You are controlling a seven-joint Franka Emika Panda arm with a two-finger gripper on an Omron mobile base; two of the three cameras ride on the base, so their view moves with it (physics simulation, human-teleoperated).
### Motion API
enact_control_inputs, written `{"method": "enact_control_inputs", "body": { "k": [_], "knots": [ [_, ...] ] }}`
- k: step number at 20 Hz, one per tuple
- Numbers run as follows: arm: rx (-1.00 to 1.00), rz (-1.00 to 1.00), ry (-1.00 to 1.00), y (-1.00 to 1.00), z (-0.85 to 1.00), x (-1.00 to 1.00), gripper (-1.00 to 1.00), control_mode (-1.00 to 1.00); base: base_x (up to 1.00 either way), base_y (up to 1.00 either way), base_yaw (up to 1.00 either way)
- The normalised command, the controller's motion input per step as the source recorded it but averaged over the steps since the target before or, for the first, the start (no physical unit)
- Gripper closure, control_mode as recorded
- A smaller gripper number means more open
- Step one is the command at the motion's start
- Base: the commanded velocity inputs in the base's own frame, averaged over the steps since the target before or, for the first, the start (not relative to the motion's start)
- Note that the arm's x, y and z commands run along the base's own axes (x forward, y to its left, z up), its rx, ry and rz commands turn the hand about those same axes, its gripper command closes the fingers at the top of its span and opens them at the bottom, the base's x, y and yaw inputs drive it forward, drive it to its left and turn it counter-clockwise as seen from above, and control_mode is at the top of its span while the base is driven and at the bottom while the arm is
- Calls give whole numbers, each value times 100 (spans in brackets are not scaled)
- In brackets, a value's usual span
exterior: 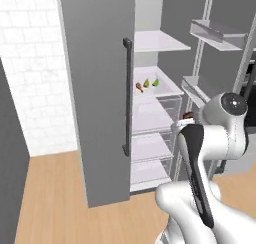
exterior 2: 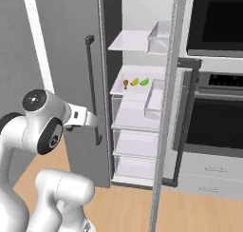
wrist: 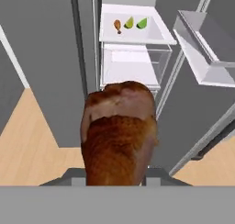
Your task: Place one lemon wedge and one chicken drumstick in each tupperware on the nearby counter, to pack two identical lunches.
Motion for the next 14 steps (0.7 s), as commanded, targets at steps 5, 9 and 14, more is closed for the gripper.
{"method": "enact_control_inputs", "body": {
  "k": [5, 9, 14],
  "knots": [
    [0, 0, 0, 0, 0, 0, 100, 100, -24, -100, -25],
    [0, 0, 0, 0, 0, 0, 100, 100, 3, -100, -22],
    [0, 0, 0, 0, 0, 0, 100, 100, 27, -100, -17]
  ]
}}
